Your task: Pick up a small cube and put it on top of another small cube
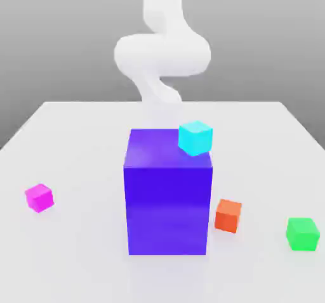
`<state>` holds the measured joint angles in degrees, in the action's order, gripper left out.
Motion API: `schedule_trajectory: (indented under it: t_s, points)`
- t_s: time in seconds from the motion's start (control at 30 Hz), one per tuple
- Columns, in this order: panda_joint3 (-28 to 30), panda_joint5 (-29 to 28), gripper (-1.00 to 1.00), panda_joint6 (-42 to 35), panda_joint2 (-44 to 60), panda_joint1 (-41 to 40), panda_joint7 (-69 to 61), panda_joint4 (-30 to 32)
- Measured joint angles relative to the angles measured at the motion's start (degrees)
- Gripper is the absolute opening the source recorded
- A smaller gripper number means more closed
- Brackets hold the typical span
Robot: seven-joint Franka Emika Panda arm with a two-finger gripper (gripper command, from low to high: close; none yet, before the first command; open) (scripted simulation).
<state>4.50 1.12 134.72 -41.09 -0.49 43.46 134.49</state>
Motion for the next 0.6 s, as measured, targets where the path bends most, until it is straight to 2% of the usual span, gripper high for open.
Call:
schedule_trajectory:
  t_s: [0.3,0.53,0.6]
  points:
    - [17.0,5.5,0.0,11.7,19.6,-3.1,-10.4,10.5]
    - [27.3,9.9,0.0,20.5,34.3,-7.7,-18.3,18.4]
    - [29.7,10.5,0.0,23.1,38.4,-11.2,-20.1,20.6]
